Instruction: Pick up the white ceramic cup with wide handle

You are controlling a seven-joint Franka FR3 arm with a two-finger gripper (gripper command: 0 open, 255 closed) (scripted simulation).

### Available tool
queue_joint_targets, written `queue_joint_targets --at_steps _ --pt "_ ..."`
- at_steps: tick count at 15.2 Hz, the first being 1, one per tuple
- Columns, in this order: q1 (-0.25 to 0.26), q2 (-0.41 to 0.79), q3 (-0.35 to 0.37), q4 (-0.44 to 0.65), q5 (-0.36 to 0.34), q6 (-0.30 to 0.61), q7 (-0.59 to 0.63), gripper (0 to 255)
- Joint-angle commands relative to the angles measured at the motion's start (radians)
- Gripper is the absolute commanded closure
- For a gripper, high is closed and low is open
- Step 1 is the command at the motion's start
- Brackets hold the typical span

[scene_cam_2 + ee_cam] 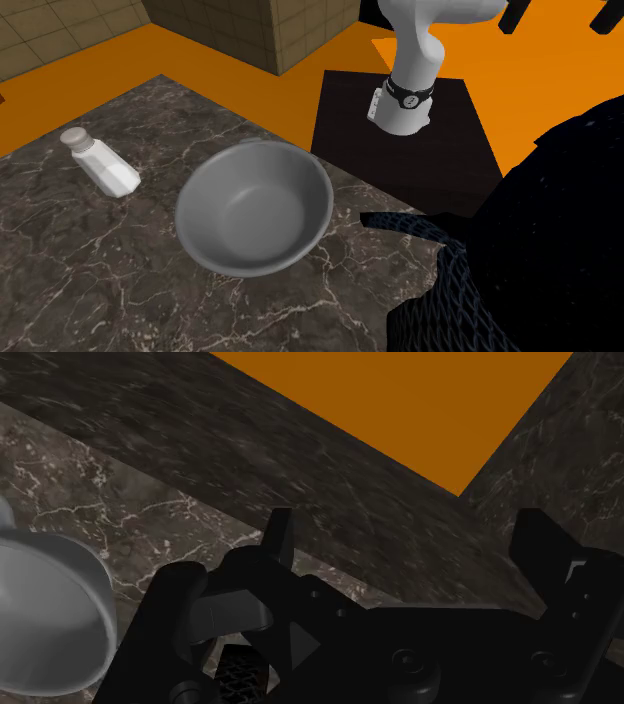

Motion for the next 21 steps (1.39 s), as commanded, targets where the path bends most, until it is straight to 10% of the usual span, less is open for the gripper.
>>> queue_joint_targets --at_steps 1,21 --pt "0.0 0.0 0.0 0.0 0.0 0.0 0.0 0" --pt "-0.103 0.541 -0.42 0.352 -0.055 0.107 -0.529 0"
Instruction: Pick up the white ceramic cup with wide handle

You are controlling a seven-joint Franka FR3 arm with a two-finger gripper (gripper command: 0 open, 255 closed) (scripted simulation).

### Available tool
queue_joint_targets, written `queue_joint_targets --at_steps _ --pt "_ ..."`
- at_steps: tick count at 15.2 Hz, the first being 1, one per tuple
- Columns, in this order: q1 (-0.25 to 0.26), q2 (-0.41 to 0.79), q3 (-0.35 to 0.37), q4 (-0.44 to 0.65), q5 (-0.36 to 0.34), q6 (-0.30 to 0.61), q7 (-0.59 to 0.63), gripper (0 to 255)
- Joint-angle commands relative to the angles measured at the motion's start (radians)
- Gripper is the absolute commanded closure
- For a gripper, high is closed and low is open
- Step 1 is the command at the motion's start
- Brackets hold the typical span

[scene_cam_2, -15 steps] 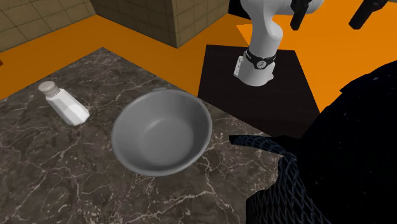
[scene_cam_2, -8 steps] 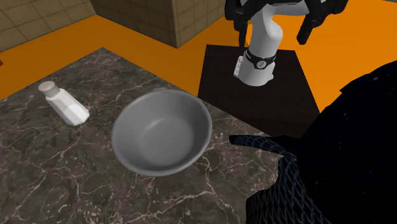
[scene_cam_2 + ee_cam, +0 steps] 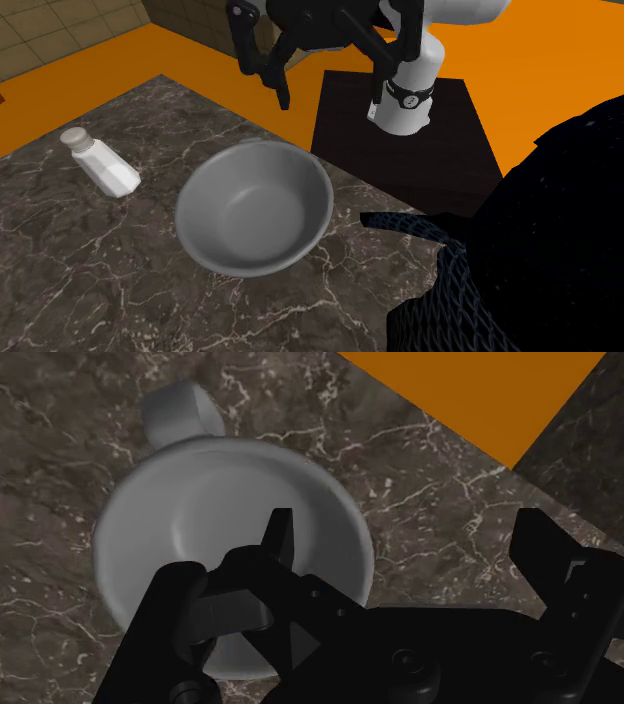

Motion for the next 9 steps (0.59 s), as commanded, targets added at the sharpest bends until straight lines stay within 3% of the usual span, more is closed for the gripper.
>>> queue_joint_targets --at_steps 1,9 --pt "-0.006 0.08 -0.035 0.063 0.022 0.002 -0.058 0" --pt "-0.081 0.418 -0.133 0.369 0.162 -0.052 -0.286 0"
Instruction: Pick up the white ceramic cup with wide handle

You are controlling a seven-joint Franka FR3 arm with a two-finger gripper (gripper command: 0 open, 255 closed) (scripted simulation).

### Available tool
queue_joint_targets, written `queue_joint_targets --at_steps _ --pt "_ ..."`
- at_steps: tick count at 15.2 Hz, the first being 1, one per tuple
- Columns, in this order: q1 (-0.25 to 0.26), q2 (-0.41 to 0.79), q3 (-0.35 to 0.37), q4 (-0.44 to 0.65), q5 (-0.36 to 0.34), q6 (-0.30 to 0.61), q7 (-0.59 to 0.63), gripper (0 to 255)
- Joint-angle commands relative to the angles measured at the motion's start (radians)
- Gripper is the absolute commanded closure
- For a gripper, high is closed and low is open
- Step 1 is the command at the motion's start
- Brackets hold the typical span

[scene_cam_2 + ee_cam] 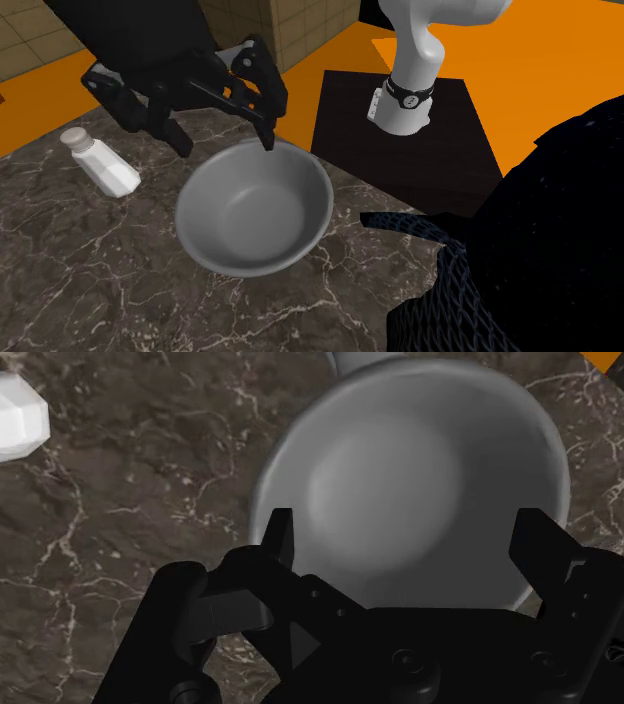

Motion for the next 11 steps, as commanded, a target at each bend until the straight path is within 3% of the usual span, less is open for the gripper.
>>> queue_joint_targets --at_steps 1,4,11 --pt "-0.032 0.097 -0.015 0.106 0.044 -0.035 -0.058 0" --pt "-0.087 0.224 -0.021 0.243 0.099 -0.08 -0.119 0" --pt "-0.086 0.24 -0.013 0.17 0.109 0.007 -0.132 0"
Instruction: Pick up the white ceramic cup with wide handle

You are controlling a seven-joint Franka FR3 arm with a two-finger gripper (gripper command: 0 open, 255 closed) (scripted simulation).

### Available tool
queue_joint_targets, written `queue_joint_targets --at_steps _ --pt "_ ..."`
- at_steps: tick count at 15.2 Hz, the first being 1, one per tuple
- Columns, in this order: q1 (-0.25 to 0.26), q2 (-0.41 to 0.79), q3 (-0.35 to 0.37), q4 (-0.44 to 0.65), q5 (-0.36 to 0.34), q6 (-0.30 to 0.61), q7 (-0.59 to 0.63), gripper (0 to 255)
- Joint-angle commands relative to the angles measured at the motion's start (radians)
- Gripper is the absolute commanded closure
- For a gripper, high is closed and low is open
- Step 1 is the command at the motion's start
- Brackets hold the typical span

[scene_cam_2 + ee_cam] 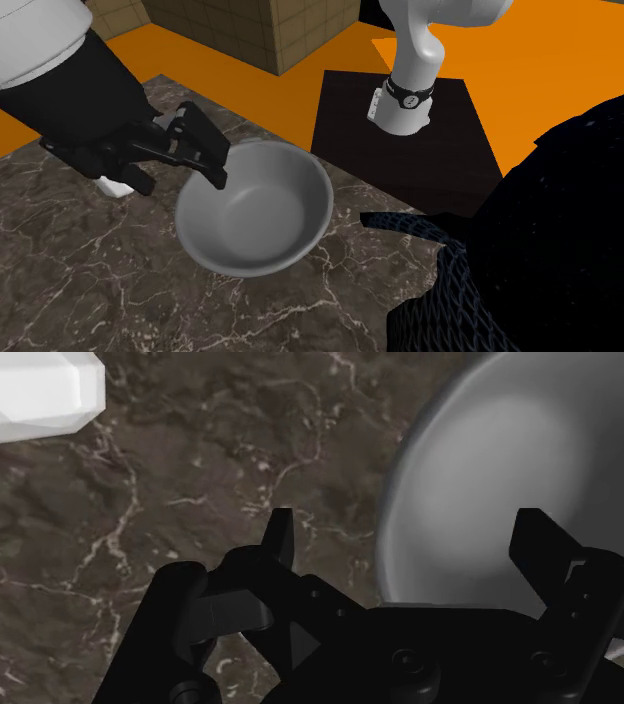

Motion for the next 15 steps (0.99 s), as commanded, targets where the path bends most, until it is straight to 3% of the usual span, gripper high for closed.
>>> queue_joint_targets --at_steps 1,2,3,15 --pt "-0.001 0.01 0.002 -0.008 0.005 0.017 -0.003 0" --pt "-0.001 0.009 0.002 -0.009 0.005 0.017 -0.003 0" --pt "-0.002 0.01 0.001 -0.009 0.005 0.018 -0.005 255" --pt "-0.002 0.001 0.0 0.021 0.0 -0.019 0.003 255"
